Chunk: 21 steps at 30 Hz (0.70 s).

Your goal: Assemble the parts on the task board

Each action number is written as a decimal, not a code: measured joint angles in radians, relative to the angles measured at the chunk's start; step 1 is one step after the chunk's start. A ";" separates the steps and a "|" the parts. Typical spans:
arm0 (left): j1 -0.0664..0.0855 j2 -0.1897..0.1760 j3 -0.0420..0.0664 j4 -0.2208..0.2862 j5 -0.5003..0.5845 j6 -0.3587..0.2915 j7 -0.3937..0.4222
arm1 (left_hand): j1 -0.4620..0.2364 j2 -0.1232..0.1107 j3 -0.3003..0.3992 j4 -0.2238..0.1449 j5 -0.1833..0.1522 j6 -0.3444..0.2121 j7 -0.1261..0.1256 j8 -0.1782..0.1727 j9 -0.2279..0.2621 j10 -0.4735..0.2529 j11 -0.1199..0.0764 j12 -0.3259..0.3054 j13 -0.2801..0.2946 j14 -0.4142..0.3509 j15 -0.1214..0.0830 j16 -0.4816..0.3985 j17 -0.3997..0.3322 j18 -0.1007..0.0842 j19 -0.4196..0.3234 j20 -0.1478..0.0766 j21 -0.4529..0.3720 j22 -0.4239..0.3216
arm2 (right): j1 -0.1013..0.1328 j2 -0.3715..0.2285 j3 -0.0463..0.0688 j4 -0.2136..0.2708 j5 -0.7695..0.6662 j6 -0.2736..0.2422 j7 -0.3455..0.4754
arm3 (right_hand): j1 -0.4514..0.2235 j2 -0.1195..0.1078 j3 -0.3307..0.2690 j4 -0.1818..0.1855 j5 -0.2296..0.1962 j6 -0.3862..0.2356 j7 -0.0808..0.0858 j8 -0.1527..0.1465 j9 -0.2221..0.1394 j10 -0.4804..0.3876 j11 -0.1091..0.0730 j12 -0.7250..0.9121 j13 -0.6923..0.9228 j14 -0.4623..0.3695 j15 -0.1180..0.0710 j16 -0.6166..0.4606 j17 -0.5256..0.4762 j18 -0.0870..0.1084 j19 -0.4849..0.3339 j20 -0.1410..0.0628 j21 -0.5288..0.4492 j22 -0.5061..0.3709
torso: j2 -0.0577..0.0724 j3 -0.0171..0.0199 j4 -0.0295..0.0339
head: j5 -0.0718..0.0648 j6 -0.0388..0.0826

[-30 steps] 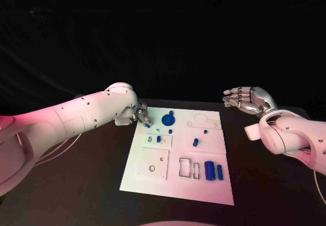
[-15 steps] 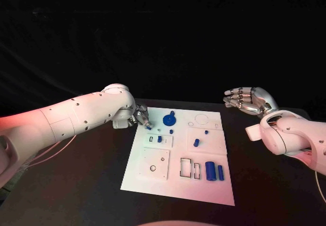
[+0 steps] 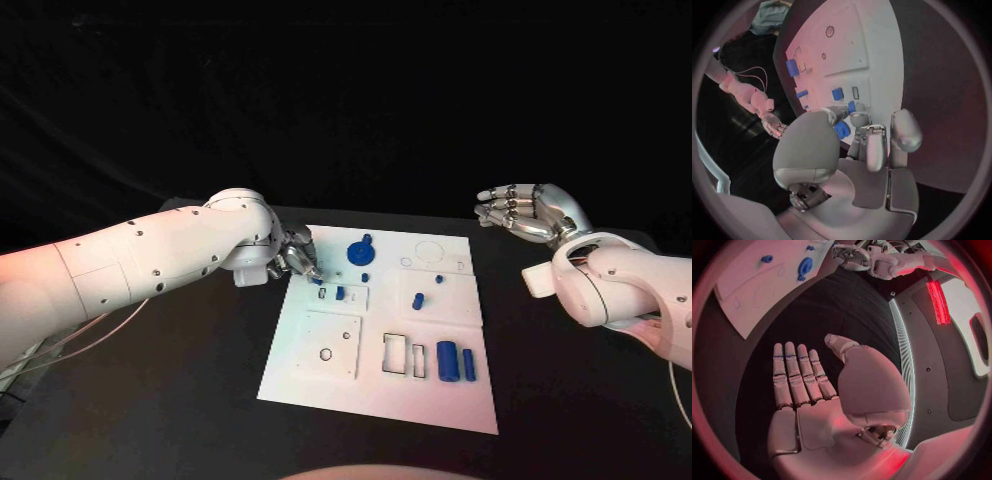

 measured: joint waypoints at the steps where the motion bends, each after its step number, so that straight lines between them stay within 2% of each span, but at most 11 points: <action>1: -0.004 -0.003 0.000 0.007 -0.001 -0.004 0.001 | -0.003 -0.003 0.000 0.000 -0.004 0.002 -0.002 0.000 0.001 0.000 0.000 0.000 0.000 0.000 0.000 0.000 0.000 0.000 0.000 0.000 0.000 0.000 | 0.000 0.000 0.000 0.000 0.000 0.000 0.000 | 0.000 0.000 0.000 0.000 0.000 0.000 0.000 0.000 0.000 0.000 0.000 0.000 0.000 0.000 0.000 0.000 0.000 0.000 0.000 0.000 0.000 0.000 | 0.000 0.0000 0.0000 | 0.000 0.000; 3: -0.011 -0.007 0.000 0.017 -0.005 -0.010 0.002 | -0.005 -0.005 0.019 -0.017 -0.006 0.002 -0.002 0.000 0.002 0.000 0.000 0.004 0.000 0.000 0.000 0.000 0.000 0.000 0.000 0.000 0.000 0.000 | -0.001 0.000 0.000 0.000 0.000 0.000 0.000 | 0.000 0.000 0.000 0.000 0.000 0.000 0.000 0.000 0.000 0.000 0.000 0.000 0.000 0.000 0.000 0.000 0.000 0.000 0.000 0.000 0.000 -0.001 | 0.000 0.0005 0.0000 | 0.001 -0.001; 10: -0.032 -0.007 -0.002 0.028 -0.025 -0.030 0.007 | -0.008 -0.008 0.019 -0.017 -0.011 0.002 -0.002 0.004 0.003 0.003 0.003 0.005 0.001 0.000 0.000 0.000 0.000 0.000 0.000 0.000 0.000 0.001 | -0.003 0.000 0.000 0.001 0.000 0.001 0.000 | 0.000 0.000 0.000 0.000 0.000 0.000 0.000 0.000 0.000 0.000 0.000 0.000 0.000 0.000 0.000 0.000 -0.001 0.000 0.000 0.000 0.000 -0.001 | 0.001 0.0006 -0.0003 | 0.003 -0.002; 21: -0.041 -0.006 -0.002 0.037 -0.051 -0.042 0.012 | -0.011 -0.011 0.022 -0.014 -0.023 0.007 -0.004 0.010 0.005 0.007 0.000 0.009 0.005 0.000 0.000 0.000 0.000 0.000 0.000 0.000 0.000 0.003 | -0.005 -0.001 0.000 0.001 0.000 0.001 0.000 | 0.000 0.000 -0.003 0.003 0.000 0.000 0.000 0.000 -0.001 0.000 0.000 0.004 -0.003 0.000 0.000 0.000 -0.003 0.000 0.000 0.000 0.000 -0.003 | 0.002 0.0013 -0.0015 | 0.004 -0.007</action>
